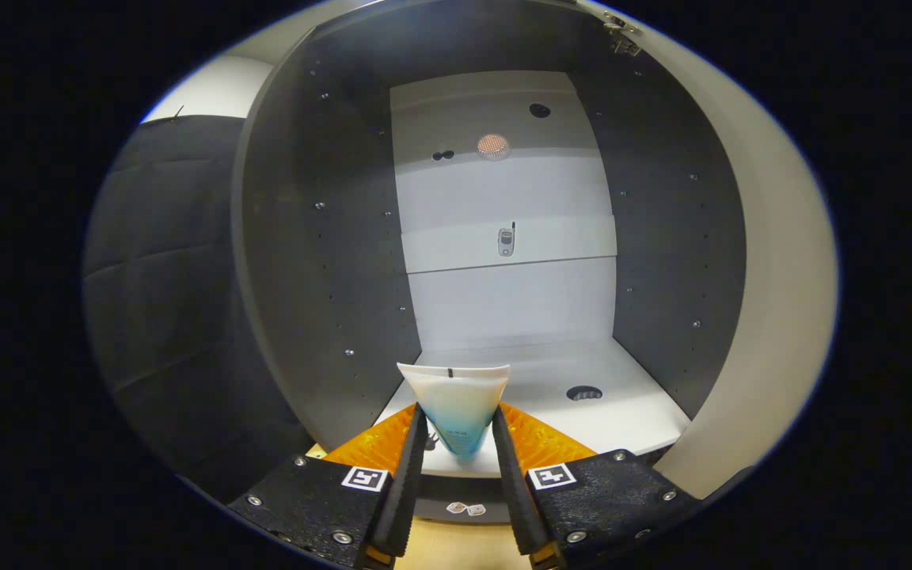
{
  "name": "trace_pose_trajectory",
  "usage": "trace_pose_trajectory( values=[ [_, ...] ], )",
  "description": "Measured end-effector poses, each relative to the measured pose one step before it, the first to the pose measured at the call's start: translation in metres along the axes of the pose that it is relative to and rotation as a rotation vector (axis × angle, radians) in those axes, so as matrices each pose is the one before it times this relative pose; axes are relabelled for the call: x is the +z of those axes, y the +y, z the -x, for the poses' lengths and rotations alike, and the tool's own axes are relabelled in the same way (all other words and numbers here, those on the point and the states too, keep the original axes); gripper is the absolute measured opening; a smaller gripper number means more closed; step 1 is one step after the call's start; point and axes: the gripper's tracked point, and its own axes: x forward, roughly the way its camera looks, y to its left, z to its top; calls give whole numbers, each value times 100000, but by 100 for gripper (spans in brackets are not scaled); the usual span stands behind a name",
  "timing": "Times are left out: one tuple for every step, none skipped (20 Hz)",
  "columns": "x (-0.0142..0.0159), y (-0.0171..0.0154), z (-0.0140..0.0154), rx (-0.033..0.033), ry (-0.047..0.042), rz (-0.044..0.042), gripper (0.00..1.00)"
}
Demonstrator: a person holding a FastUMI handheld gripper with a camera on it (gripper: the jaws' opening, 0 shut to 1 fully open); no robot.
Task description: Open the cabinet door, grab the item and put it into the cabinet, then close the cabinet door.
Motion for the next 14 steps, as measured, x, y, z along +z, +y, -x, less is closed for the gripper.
trace_pose_trajectory(
  values=[
    [24, -24, -516, -625, 386, 494, 50],
    [-177, -135, -952, -448, 1587, 363, 50],
    [-198, -112, -788, -234, 1569, 29, 50],
    [-206, -57, -670, -520, 1413, -65, 50],
    [-169, -137, -421, -463, 1285, -64, 51],
    [-343, -220, -547, -552, 1566, -30, 51],
    [-238, -207, -302, -418, 1028, -88, 51],
    [-300, -146, -289, -211, 1449, 125, 51],
    [236, -11, -84, 90, -843, -91, 51],
    [-84, -129, -242, -493, 708, -274, 52],
    [143, -32, -63, -89, 183, -163, 52],
    [-16, -26, 35, -300, 79, -288, 54],
    [131, -17, 216, 31, -360, -121, 55],
    [84, 26, 145, 104, -204, 150, 58]
  ],
)
